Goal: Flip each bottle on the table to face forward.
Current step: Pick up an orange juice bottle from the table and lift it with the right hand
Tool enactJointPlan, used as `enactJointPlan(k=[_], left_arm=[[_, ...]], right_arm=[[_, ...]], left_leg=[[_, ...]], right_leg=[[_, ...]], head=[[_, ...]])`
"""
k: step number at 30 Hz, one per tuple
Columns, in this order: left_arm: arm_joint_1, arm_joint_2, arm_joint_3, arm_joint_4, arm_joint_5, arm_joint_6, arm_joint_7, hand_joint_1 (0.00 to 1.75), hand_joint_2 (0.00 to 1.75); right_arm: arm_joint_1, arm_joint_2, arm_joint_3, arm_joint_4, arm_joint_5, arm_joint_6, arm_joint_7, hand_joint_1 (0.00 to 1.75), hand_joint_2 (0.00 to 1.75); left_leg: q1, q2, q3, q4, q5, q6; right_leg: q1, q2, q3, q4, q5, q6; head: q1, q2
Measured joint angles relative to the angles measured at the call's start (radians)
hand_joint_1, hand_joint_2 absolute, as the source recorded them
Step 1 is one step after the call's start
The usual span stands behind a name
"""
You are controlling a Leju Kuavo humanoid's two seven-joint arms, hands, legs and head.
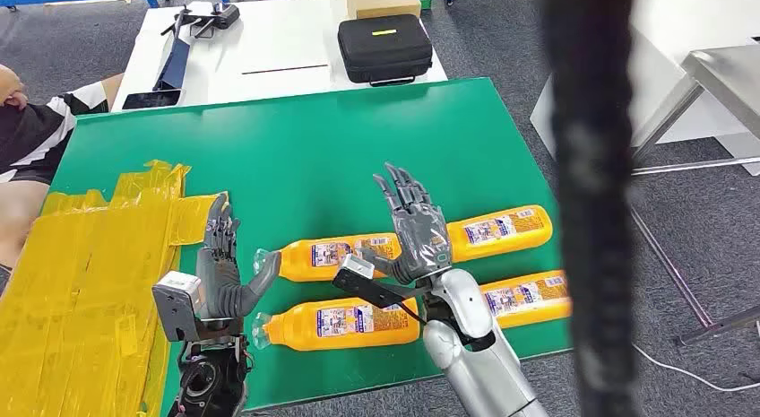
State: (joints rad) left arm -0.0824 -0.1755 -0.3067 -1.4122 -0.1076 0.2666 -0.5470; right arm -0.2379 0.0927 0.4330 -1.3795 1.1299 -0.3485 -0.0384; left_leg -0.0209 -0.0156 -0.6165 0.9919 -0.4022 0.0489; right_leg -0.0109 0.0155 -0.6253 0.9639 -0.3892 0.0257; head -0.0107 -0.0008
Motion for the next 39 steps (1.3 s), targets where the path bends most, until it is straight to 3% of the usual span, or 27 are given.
enactJointPlan(k=[14, 23, 39], left_arm=[[-0.003, 0.0, -0.01, -0.082, 0.054, -0.088, 0.007, 0.0, 1.75], [-0.003, 0.0, -0.029, -0.158, 0.054, -0.092, 0.005, 0.0, 1.75], [-0.027, 0.0, -0.043, -0.17, 0.056, -0.092, 0.007, 0.0, 1.75]], right_arm=[[-0.18, 0.013, 0.022, 0.289, -0.112, 0.185, 0.026, 0.0, 1.75], [-0.228, 0.031, 0.028, 0.394, -0.121, 0.202, 0.033, 0.0, 1.75], [-0.319, 0.077, 0.032, 0.614, -0.14, 0.293, 0.053, 0.0, 1.75]], left_leg=[[0.0, 0.0, 0.0, 0.0, 0.001, 0.0], [0.0, 0.0, 0.0, 0.0, 0.001, 0.0], [0.0, 0.0, 0.0, 0.0, 0.001, 0.0]], right_leg=[[0.0, 0.0, 0.0, 0.0, 0.001, 0.001], [0.0, 0.0, 0.0, 0.0, 0.001, 0.001], [0.0, 0.0, 0.0, 0.0, 0.001, 0.001]], head=[[0.0, 0.0], [0.0, 0.0], [0.0, 0.0]])
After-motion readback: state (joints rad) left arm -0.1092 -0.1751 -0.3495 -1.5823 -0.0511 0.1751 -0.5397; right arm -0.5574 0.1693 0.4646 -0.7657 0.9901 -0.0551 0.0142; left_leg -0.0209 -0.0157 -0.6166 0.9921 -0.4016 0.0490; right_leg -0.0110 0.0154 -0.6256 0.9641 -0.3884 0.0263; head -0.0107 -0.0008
